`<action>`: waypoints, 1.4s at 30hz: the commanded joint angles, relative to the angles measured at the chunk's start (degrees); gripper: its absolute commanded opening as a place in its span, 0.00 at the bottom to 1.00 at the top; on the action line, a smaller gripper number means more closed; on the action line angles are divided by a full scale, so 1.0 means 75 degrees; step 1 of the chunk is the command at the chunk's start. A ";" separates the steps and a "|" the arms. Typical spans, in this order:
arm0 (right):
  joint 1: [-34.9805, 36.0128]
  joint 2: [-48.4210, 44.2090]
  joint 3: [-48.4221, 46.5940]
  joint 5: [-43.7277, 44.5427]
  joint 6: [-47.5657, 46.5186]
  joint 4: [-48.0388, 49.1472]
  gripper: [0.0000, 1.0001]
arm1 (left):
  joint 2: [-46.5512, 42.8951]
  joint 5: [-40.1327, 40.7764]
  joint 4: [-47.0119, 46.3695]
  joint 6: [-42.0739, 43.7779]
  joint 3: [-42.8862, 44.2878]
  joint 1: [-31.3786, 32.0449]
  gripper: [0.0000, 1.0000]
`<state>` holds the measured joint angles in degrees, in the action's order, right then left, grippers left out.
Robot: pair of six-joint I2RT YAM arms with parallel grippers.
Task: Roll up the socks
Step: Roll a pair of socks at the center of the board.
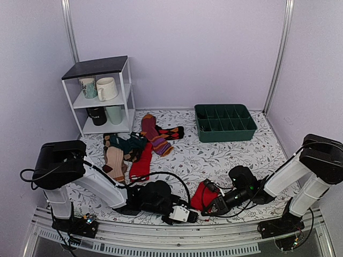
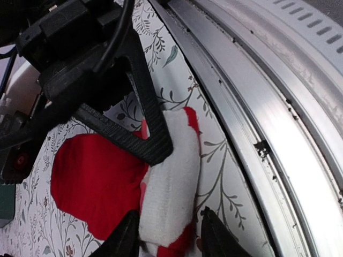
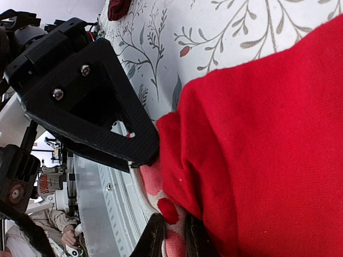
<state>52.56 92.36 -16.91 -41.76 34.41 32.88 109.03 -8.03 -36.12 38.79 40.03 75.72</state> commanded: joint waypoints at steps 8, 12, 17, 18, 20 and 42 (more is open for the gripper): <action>0.0040 0.0457 0.0191 0.0277 -0.0063 -0.0881 0.13 | -0.0067 -0.0323 -0.0037 -0.0296 -0.0013 0.0108 0.34; 0.0040 0.0503 0.0191 0.0259 -0.0054 -0.0829 0.13 | 0.0103 -0.0453 0.0075 -0.0375 0.0101 0.0106 0.25; 0.0040 0.0538 0.0213 0.0299 -0.0030 -0.0811 0.13 | 0.0226 -0.0498 0.0281 -0.0460 0.0280 0.0101 0.06; 0.0042 0.0551 0.0215 0.0305 -0.0030 -0.0796 0.13 | 0.0225 -0.0518 0.0338 -0.0487 0.0311 0.0109 0.00; 0.0037 0.0586 0.0215 0.0296 -0.0001 -0.0759 0.14 | 0.0282 -0.0517 0.0523 -0.0594 0.0401 0.0108 0.00; 0.0068 -0.7001 0.2387 0.3650 -0.2132 -0.0692 0.62 | 0.0373 -0.0646 0.3977 -0.5056 0.0452 -0.0617 0.00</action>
<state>52.86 43.33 -3.57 -18.24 23.18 24.67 108.53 -11.46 -20.51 6.96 46.78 73.58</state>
